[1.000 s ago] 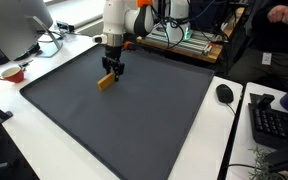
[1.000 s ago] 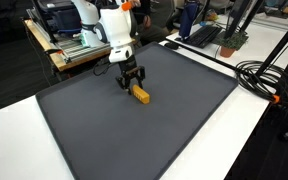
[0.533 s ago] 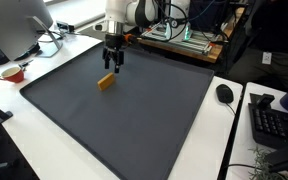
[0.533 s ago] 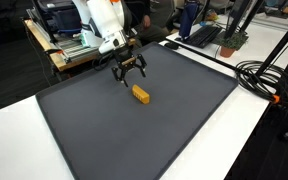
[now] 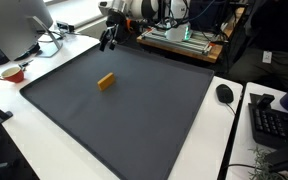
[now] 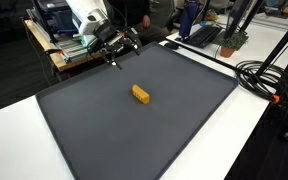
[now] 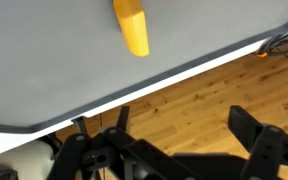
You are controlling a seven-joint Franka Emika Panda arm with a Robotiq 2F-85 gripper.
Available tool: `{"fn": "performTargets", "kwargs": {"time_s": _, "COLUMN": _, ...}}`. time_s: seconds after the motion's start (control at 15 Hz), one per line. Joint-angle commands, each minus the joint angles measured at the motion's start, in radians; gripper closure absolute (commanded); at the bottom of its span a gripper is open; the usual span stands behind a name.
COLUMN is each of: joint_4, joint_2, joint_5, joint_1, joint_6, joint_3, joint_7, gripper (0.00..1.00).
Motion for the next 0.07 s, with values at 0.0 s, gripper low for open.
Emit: {"fn": "performTargets", "kwargs": {"time_s": 0.0, "joint_4": -0.008, "joint_2": -0.040, "joint_5": -0.090, "joint_1": 0.052, "joint_6": 0.096, "joint_3": -0.090, "joint_7": 0.077, "gripper": 0.00}}
